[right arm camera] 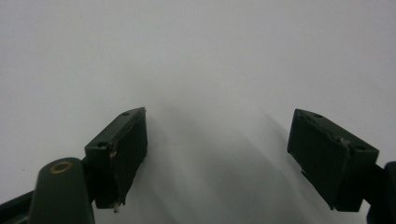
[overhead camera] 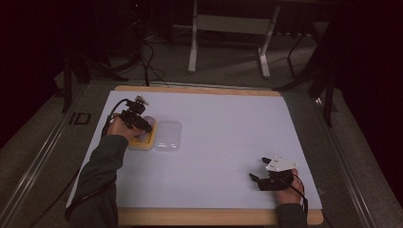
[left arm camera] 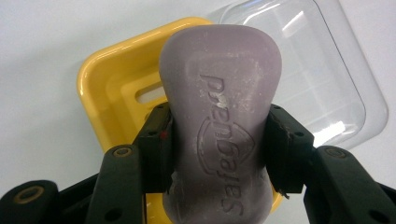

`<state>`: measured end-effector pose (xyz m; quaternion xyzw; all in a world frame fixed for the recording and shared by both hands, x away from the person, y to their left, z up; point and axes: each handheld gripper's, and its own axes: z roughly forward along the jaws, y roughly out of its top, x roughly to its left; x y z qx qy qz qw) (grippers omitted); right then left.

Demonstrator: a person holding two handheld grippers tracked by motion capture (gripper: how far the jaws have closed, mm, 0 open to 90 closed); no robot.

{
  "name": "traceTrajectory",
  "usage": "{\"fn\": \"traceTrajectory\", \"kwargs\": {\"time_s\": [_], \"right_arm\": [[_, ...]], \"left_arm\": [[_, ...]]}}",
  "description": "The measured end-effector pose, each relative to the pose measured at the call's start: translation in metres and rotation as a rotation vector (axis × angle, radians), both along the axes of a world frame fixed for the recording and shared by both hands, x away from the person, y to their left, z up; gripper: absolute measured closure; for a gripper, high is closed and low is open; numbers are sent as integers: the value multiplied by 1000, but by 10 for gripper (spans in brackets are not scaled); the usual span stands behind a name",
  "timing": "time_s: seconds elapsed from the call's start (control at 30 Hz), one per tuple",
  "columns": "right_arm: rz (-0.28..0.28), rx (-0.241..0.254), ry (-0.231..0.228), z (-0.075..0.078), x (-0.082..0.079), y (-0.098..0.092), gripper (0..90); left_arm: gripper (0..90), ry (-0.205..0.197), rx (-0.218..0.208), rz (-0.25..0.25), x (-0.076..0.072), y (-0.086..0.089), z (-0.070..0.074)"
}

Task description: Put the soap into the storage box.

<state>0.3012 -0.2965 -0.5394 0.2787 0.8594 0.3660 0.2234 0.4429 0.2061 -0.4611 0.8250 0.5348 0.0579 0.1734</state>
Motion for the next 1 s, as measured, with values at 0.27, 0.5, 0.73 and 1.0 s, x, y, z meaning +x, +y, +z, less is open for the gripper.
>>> {"fn": "traceTrajectory", "kwargs": {"time_s": [0.27,0.5,0.73,1.0], "right_arm": [[0,-1,0,0,0,0,197],[0,-1,-1,0,0,0,197],[0,-1,-1,0,0,0,196],[0,-1,-1,0,0,0,196]], "left_arm": [[499,-4,3,27,0,-3,-2],[499,3,15,37,1,-3,-8],[499,13,17,39,1,-4,-12],[498,15,25,54,2,-5,-15]]}}
